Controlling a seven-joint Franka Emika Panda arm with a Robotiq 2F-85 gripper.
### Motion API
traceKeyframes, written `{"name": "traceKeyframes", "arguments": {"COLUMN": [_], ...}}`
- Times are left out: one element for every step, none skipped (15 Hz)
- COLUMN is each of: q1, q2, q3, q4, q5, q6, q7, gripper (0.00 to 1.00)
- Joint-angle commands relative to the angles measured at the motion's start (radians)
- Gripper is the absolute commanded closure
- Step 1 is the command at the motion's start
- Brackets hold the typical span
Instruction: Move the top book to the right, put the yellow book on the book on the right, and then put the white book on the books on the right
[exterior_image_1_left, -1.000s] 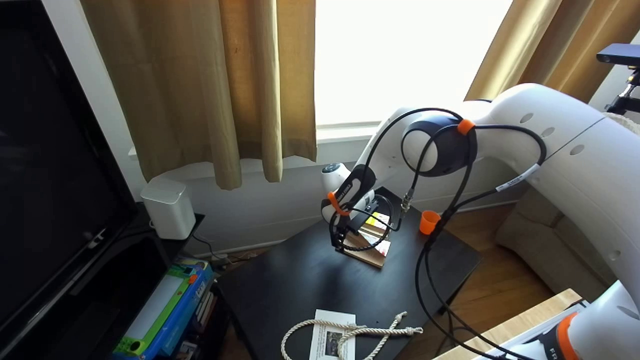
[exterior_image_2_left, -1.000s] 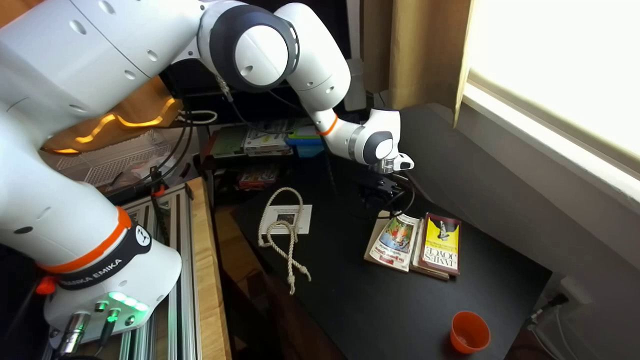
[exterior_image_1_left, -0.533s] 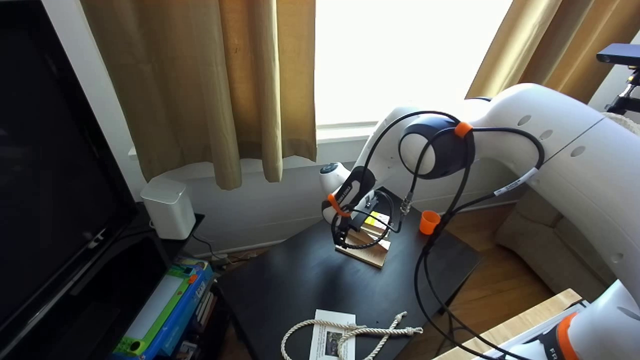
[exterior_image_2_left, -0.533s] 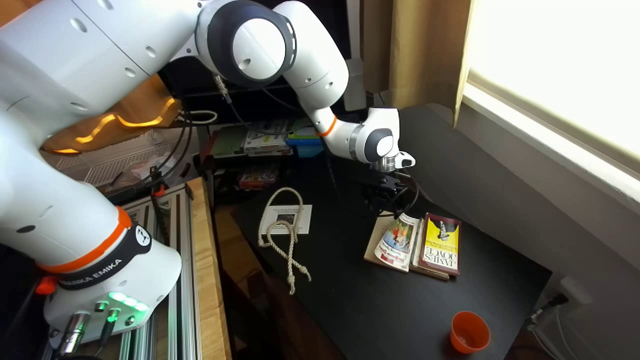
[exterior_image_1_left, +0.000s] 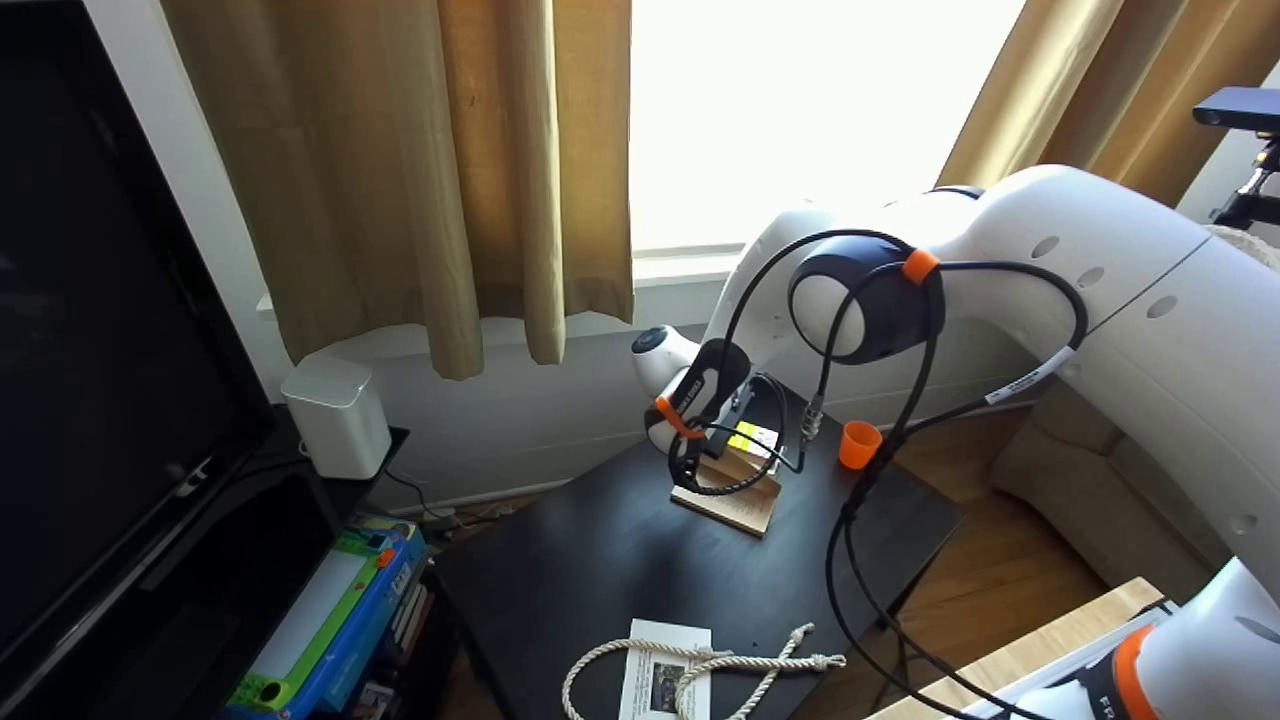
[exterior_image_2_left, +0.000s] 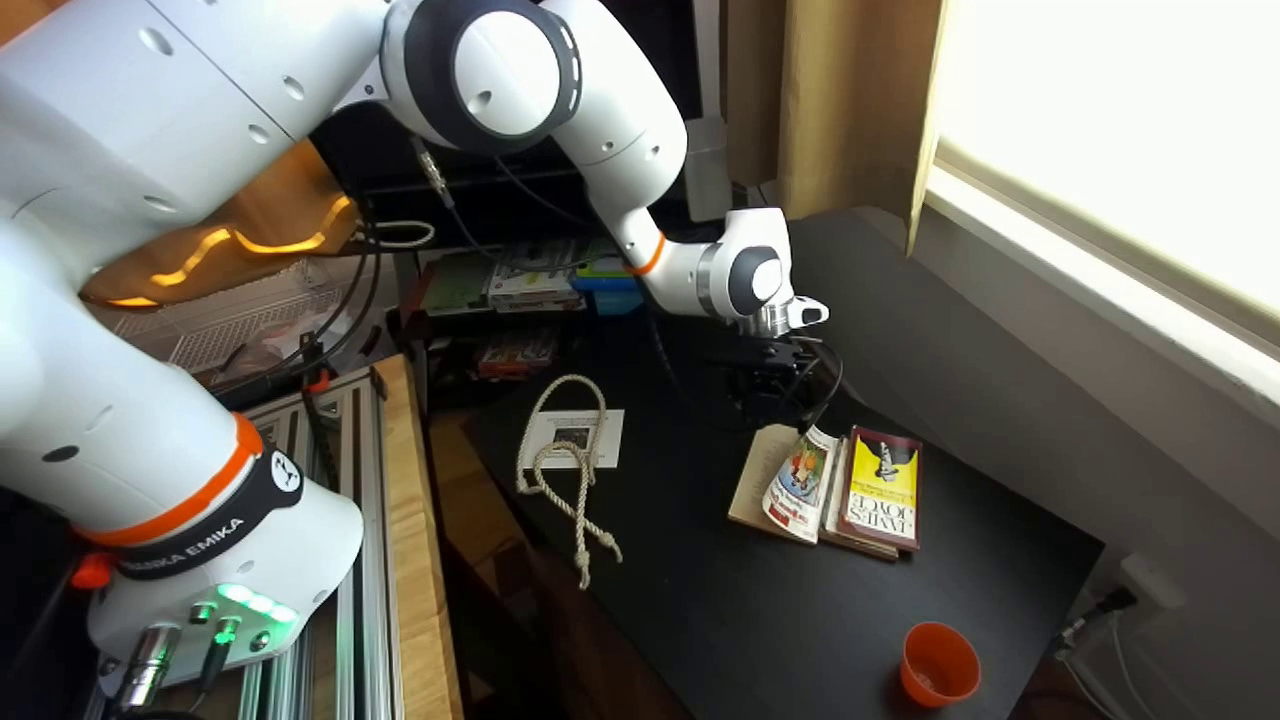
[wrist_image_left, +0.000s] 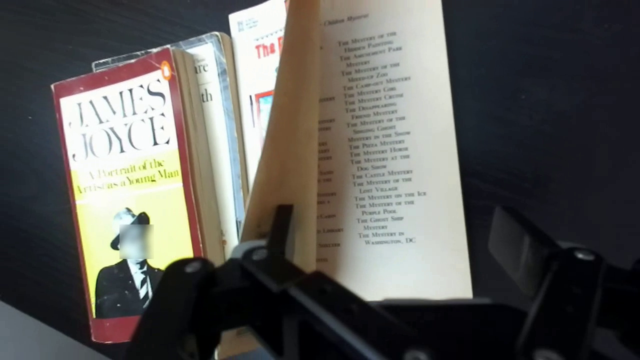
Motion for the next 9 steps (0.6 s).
{"name": "traceKeyframes", "arguments": {"q1": [0.036, 0.043, 0.051, 0.059, 0.068, 0.073, 0.080, 0.086, 0.091], "q2": [-0.034, -0.039, -0.045, -0.052, -0.058, -0.062, -0.065, -0.069, -0.075], "q3": [-0.033, -0.040, -0.048, -0.057, -0.065, -0.072, -0.079, -0.085, -0.089], "q4": [-0.056, -0.063, -0.071, -0.080, -0.089, -0.096, -0.100, -0.107, -0.117], "q5": [-0.047, -0.057, -0.066, -0.076, -0.084, -0.091, -0.097, -0.103, -0.109], "q6": [-0.002, -0.001, 0.000, 0.002, 0.001, 0.003, 0.000, -0.001, 0.000], "q7": [0.047, 0.054, 0.067, 0.079, 0.092, 0.102, 0.112, 0.123, 0.131], "gripper": [0.00, 0.00, 0.00, 0.00, 0.00, 0.00, 0.00, 0.00, 0.00]}}
